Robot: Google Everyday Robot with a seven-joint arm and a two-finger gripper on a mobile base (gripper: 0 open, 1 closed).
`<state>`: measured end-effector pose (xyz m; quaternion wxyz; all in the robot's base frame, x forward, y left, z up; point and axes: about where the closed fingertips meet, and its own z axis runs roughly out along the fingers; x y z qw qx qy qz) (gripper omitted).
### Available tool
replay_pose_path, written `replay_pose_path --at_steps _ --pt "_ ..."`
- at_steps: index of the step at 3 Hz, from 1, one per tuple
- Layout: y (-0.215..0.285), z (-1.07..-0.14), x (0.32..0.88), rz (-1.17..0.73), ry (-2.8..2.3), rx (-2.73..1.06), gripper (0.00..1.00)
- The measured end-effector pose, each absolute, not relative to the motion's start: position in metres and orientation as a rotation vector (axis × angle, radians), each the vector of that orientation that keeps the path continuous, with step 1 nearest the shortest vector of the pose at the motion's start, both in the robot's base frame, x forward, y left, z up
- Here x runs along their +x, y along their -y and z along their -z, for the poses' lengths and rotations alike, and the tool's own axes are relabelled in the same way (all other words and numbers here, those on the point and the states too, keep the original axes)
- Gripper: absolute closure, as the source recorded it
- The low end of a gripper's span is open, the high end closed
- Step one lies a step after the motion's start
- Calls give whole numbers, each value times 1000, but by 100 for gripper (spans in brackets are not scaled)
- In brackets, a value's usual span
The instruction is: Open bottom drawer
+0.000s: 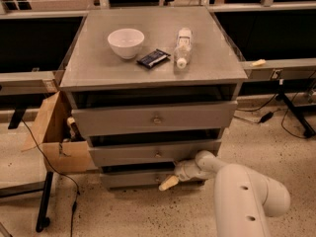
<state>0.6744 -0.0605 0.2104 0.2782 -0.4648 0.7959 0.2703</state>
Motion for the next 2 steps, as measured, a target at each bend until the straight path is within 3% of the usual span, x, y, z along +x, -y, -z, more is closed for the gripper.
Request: replay_pose_path --at_steps 1,2 --pt "58 -198 676 -762 -2112 -1247 16" --pt "58 -200 676 -762 -2112 -1247 40"
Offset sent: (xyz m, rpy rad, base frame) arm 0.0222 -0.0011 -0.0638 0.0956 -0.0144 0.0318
